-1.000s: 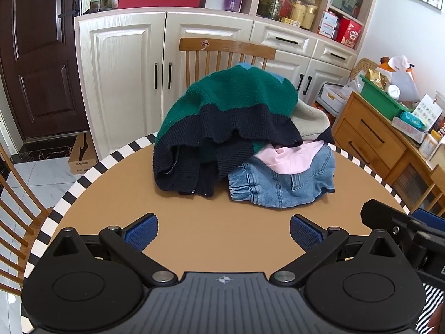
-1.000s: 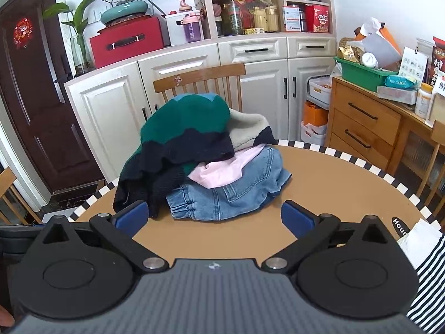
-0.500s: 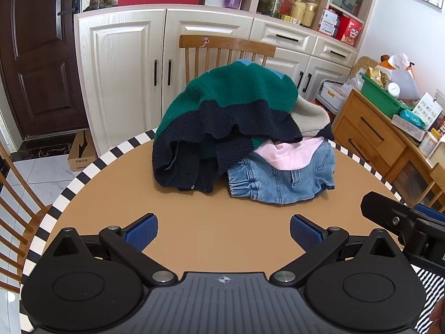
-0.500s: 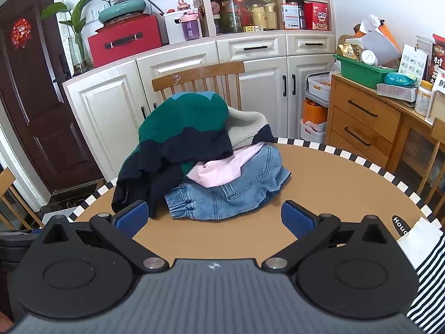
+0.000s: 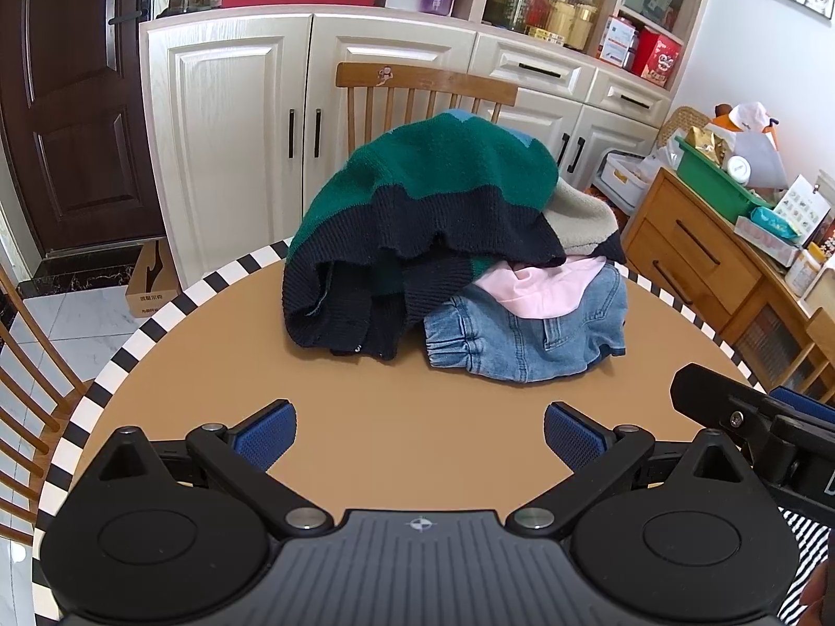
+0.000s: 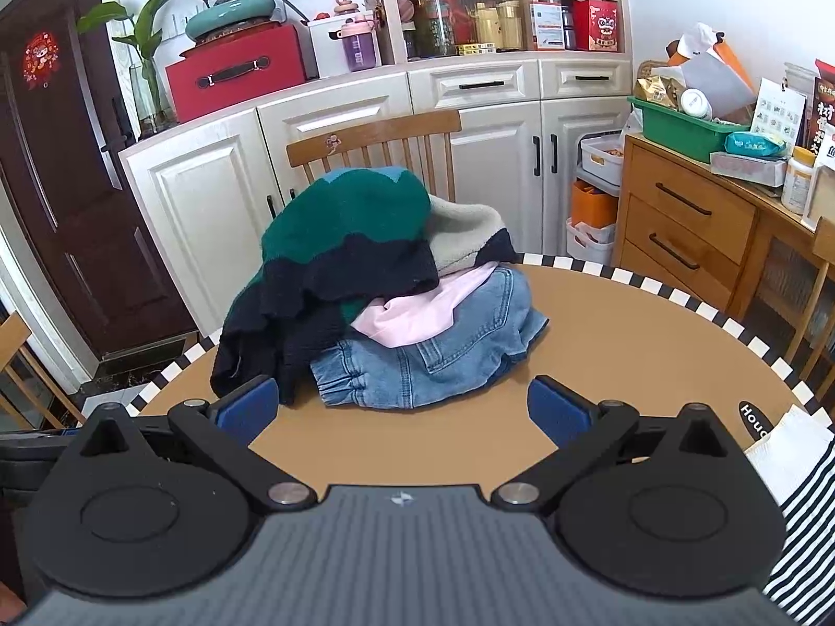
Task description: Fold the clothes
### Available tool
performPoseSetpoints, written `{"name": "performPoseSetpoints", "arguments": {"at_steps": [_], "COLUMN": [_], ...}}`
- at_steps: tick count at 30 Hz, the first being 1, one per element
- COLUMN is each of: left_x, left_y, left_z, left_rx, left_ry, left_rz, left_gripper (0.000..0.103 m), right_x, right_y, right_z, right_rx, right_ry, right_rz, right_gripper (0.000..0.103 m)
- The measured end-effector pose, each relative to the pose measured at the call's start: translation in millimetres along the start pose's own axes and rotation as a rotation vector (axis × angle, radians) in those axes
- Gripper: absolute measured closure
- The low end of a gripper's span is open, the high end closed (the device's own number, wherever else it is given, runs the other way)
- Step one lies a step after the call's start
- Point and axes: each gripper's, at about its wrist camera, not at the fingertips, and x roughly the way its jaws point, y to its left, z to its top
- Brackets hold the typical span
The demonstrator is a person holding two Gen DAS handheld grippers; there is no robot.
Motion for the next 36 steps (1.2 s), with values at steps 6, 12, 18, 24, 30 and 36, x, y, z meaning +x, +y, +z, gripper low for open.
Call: {"name": "performPoseSetpoints", "arguments": {"at_steps": [6, 12, 18, 24, 30, 36], "left_x": [1, 3, 7, 31, 102, 191], "left_y": [0, 1, 1, 14, 33, 32], "left_z": [-1, -1, 2, 24, 68, 112], "left_rx": [-0.001, -0.012, -0.013, -0.007, 0.104, 0.216], "left_ry": [0.004, 0.010, 0.007, -0.033, -0.103, -0.135], "left_rz": [0.000, 0.001, 0.021, 0.074, 0.085, 0.132], "left_gripper": [0.001, 0.001, 0.001, 0.001, 0.018, 0.014], "right_x": [2, 5, 14, 39, 101, 195], "right_y": [0, -1, -2, -1, 9, 22], "right_z": [0, 0, 2, 14, 42, 81], "right_rx": [0.002, 0.005, -0.009, -0.042, -0.094, -0.027], "right_ry": [0.007, 0.011, 0.011, -0.027, -0.097, -0.077], "right_rz": [0.001, 0.010, 0.032, 0.043, 0.015, 0.011], "right_gripper": [0.001, 0.001, 0.001, 0.001, 0.004, 0.004]}}
